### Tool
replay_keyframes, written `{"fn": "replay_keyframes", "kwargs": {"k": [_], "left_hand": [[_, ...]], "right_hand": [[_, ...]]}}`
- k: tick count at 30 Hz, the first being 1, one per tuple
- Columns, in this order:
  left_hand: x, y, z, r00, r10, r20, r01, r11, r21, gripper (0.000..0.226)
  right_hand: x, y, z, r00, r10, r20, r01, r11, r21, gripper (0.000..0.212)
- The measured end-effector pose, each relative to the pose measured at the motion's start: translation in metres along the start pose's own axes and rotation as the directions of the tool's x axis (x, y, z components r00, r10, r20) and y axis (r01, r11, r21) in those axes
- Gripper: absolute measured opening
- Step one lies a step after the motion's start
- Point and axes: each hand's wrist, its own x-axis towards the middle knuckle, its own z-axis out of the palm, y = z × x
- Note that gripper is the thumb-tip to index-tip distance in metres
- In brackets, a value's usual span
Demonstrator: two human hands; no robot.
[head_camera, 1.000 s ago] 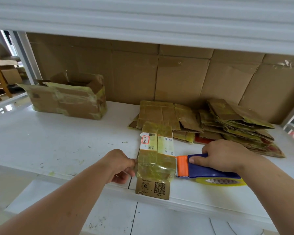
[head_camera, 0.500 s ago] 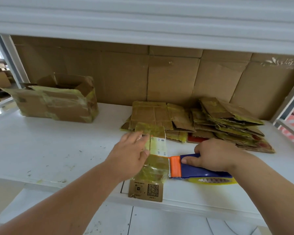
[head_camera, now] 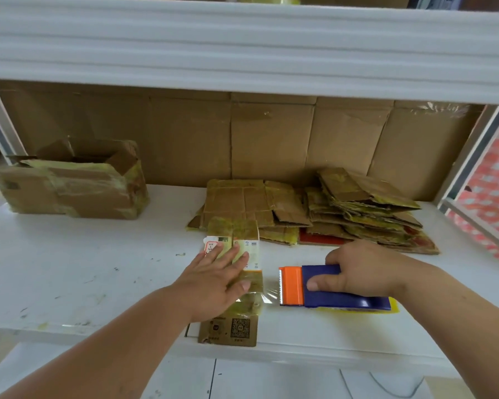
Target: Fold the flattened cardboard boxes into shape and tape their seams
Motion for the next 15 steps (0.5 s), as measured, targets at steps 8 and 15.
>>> {"fn": "replay_keyframes", "kwargs": {"k": [8, 15], "left_hand": [[-0.002, -0.001, -0.003, 0.999, -0.019, 0.049, 0.021, 0.999, -0.050, 0.091], [-0.004, 0.001, -0.002, 0.998, -0.026, 0.050, 0.028, 0.998, -0.051, 0.071]], "right_hand": [[-0.007, 0.017, -0.001, 1.000, -0.025, 0.011, 0.024, 0.998, 0.066, 0.069], [-0.003, 0.014, -0.006, 1.000, 0.014, 0.020, -0.013, 0.998, -0.054, 0.065]]}}
